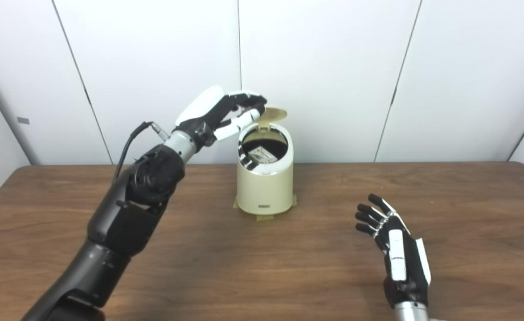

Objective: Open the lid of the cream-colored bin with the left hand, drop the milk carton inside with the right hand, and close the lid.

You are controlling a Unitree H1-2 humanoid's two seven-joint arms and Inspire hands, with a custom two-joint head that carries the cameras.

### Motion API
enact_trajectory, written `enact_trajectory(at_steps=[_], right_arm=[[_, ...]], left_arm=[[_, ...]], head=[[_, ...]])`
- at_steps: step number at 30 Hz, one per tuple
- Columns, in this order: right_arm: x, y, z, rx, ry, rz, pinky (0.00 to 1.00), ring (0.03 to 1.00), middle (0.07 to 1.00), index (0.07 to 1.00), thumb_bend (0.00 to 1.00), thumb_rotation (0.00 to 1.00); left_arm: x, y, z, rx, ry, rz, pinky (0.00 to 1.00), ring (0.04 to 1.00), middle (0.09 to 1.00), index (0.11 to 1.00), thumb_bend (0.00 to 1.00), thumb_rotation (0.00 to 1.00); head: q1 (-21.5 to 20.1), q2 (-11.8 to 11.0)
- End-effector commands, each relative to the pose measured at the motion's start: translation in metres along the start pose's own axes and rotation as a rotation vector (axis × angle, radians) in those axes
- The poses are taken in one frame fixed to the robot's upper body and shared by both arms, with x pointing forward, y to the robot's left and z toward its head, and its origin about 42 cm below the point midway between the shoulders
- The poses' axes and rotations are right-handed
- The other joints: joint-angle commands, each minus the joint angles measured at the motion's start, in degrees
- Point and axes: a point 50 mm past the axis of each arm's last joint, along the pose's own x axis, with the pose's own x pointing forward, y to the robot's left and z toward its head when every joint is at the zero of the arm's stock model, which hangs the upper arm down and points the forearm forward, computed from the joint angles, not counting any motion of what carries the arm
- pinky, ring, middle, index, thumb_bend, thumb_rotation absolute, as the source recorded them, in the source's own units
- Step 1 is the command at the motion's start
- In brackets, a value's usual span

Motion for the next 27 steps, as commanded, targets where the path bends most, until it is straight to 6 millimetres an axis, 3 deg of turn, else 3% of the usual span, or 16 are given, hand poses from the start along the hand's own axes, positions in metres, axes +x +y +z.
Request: enact_trajectory(at_steps=[1,6,8,11,16,27], right_arm=[[-0.021,0.007,-0.032,0.016,0.126,-0.018,0.70,0.745,0.739,0.819,0.41,0.97],[-0.021,0.006,-0.036,0.025,0.132,-0.018,0.71,0.754,0.733,0.814,0.41,0.98],[-0.022,0.007,-0.036,0.022,0.133,-0.021,0.71,0.750,0.731,0.810,0.41,0.98],[-0.022,0.006,-0.034,0.006,0.136,-0.030,0.71,0.757,0.737,0.809,0.41,0.99],[-0.021,0.004,-0.034,0.003,0.137,-0.035,0.71,0.766,0.743,0.811,0.40,1.00],[-0.020,0.002,-0.032,-0.015,0.126,-0.022,0.72,0.764,0.751,0.835,0.40,1.00]], left_arm=[[0.005,0.029,0.017,0.112,-0.071,0.089,0.77,0.809,0.791,0.783,0.41,0.89],[-0.003,0.027,0.020,0.264,-0.099,0.066,0.76,0.821,0.794,0.762,0.47,0.88],[-0.005,0.024,0.021,0.312,-0.106,0.053,0.82,0.826,0.790,0.760,0.49,0.89],[-0.008,0.020,0.022,0.365,-0.114,0.034,0.86,0.810,0.781,0.761,0.48,0.91],[-0.015,0.010,0.019,0.396,-0.127,0.002,0.85,0.802,0.777,0.763,0.48,0.88],[-0.028,-0.019,0.017,0.539,-0.191,-0.099,0.90,0.858,0.793,0.783,0.46,0.88]], head=[[-0.06,0.08],[-0.18,0.23],[-0.33,0.36],[-0.39,0.62],[-0.55,0.92],[-1.31,1.46]])
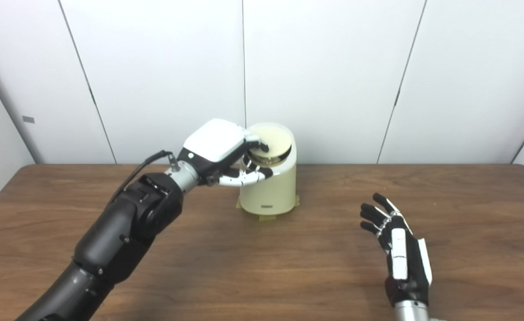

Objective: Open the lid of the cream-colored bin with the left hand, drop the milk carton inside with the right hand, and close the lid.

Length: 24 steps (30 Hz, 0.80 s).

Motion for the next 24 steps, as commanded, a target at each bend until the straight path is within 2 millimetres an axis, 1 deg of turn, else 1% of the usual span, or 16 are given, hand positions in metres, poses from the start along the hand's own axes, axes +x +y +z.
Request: enact_trajectory(at_steps=[1,2,4,5,8,11,15,17,19,22,24], right_arm=[[-0.022,0.000,-0.029,0.001,0.122,-0.008,0.72,0.762,0.751,0.834,0.40,1.00],[-0.022,0.001,-0.028,0.003,0.124,-0.010,0.72,0.763,0.749,0.830,0.40,1.00],[-0.022,0.002,-0.027,-0.008,0.122,-0.013,0.72,0.762,0.745,0.826,0.39,0.99],[-0.022,0.002,-0.027,-0.019,0.118,-0.013,0.71,0.758,0.738,0.825,0.37,0.99],[-0.021,0.003,-0.026,-0.047,0.106,-0.016,0.71,0.742,0.709,0.815,0.35,0.99],[-0.021,0.003,-0.025,-0.048,0.106,-0.017,0.71,0.738,0.694,0.819,0.35,0.98],[-0.021,0.004,-0.024,-0.046,0.106,-0.018,0.72,0.740,0.692,0.827,0.36,0.98],[-0.021,0.004,-0.023,-0.041,0.110,-0.019,0.72,0.740,0.693,0.822,0.36,0.97],[-0.021,0.005,-0.023,-0.040,0.109,-0.017,0.72,0.738,0.691,0.822,0.35,0.97],[-0.021,0.004,-0.022,-0.040,0.105,-0.017,0.71,0.746,0.703,0.829,0.35,0.97],[-0.020,0.004,-0.023,-0.036,0.106,-0.018,0.72,0.745,0.698,0.835,0.36,0.97]], left_arm=[[0.003,0.020,0.002,0.077,-0.024,0.040,0.91,0.861,0.796,0.785,0.46,0.88],[0.003,0.018,0.004,0.093,-0.022,0.026,0.94,0.880,0.813,0.801,0.46,0.90],[0.003,0.014,0.006,0.110,-0.018,-0.006,0.96,0.893,0.826,0.812,0.47,0.90],[0.003,0.012,0.007,0.114,-0.016,-0.020,0.98,0.912,0.843,0.828,0.47,0.88],[0.003,0.006,0.010,0.135,-0.013,-0.062,0.99,0.927,0.858,0.838,0.49,0.84],[0.004,0.001,0.013,0.187,-0.019,-0.082,1.00,0.936,0.862,0.837,0.49,0.83],[0.005,-0.007,0.015,0.340,-0.032,-0.119,0.99,0.944,0.868,0.848,0.52,0.88],[0.005,-0.010,0.016,0.400,-0.030,-0.141,0.99,0.950,0.874,0.833,0.54,0.90],[0.004,-0.013,0.016,0.437,-0.026,-0.164,0.97,0.950,0.878,0.820,0.55,0.92],[0.003,-0.013,0.018,0.460,-0.018,-0.198,0.98,0.959,0.886,0.811,0.56,0.96],[0.001,-0.013,0.019,0.463,-0.017,-0.204,0.97,0.945,0.873,0.811,0.57,0.98]], head=[[-0.08,0.11],[-0.12,0.16],[-0.14,0.32],[-0.14,0.32],[-0.24,0.39],[-0.36,0.57],[-0.59,0.79],[-0.74,0.93],[-0.84,0.99],[-0.76,1.18],[-0.73,1.20]])
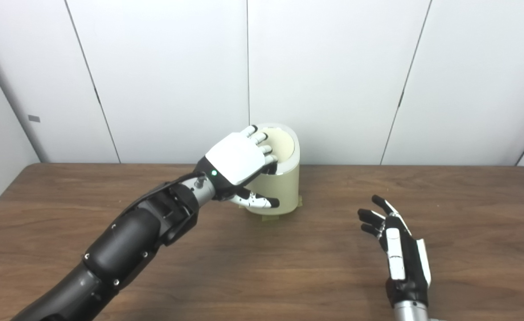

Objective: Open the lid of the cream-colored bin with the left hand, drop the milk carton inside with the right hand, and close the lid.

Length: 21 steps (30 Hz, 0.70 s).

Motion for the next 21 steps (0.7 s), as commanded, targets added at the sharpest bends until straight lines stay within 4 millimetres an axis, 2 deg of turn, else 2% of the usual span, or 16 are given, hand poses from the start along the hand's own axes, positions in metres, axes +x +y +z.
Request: enact_trajectory(at_steps=[1,14,21], right_arm=[[-0.0198,0.0030,-0.0233,0.011,0.091,-0.002,0.72,0.744,0.697,0.835,0.36,0.97],[-0.0186,0.0010,-0.0247,0.003,0.089,-0.003,0.70,0.738,0.695,0.840,0.37,0.97],[-0.0183,-0.0003,-0.0263,0.005,0.100,-0.007,0.70,0.736,0.689,0.839,0.38,0.95]], left_arm=[[-0.0042,-0.0073,-0.0063,0.036,0.007,-0.088,0.97,0.942,0.870,0.810,0.57,0.98],[-0.0052,-0.0056,-0.0062,-0.079,0.002,-0.134,0.93,0.880,0.818,0.827,0.61,1.00],[-0.0091,-0.0036,-0.0085,-0.189,-0.001,-0.104,0.94,0.885,0.836,0.844,0.59,0.98]], head=[[-0.03,0.05],[-0.02,0.22],[0.06,0.22]])
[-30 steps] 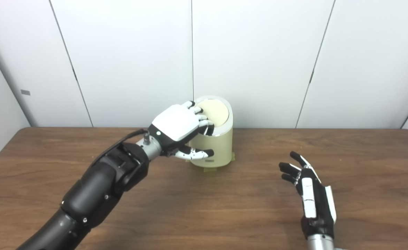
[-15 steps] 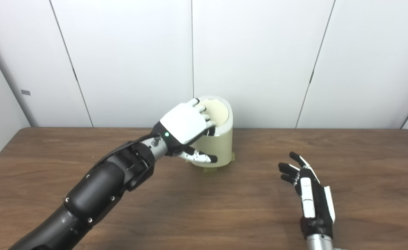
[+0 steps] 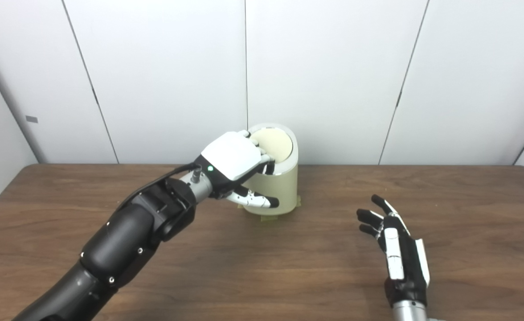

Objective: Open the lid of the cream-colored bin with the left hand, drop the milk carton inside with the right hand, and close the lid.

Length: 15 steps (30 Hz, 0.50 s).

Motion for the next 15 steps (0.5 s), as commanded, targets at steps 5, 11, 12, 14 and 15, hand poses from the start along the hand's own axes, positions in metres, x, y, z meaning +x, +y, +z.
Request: enact_trajectory(at_steps=[5,11,12,14,15], right_arm=[[-0.019,-0.003,-0.026,0.002,0.101,-0.003,0.71,0.738,0.691,0.843,0.38,0.96],[-0.020,-0.003,-0.027,0.004,0.102,-0.001,0.71,0.745,0.692,0.853,0.37,0.96],[-0.020,-0.003,-0.027,0.004,0.102,0.000,0.71,0.745,0.693,0.851,0.37,0.96],[-0.020,-0.003,-0.027,0.008,0.103,-0.001,0.71,0.745,0.694,0.848,0.37,0.96],[-0.020,-0.003,-0.027,0.008,0.103,-0.001,0.71,0.743,0.694,0.849,0.37,0.95]], left_arm=[[-0.011,-0.001,-0.004,-0.200,0.002,0.131,0.94,0.887,0.842,0.862,0.53,0.87],[-0.022,0.013,-0.007,-0.377,0.074,0.367,0.91,0.901,0.872,0.893,0.42,0.91],[-0.023,0.014,-0.007,-0.404,0.087,0.387,0.92,0.913,0.883,0.902,0.42,0.92],[-0.027,0.015,-0.008,-0.485,0.112,0.422,0.93,0.923,0.894,0.911,0.42,0.94],[-0.029,0.015,-0.008,-0.545,0.121,0.440,0.91,0.920,0.897,0.910,0.41,0.90]], head=[[-0.03,0.17],[-0.04,0.22],[-0.04,0.22],[-0.07,0.29],[-0.07,0.29]])
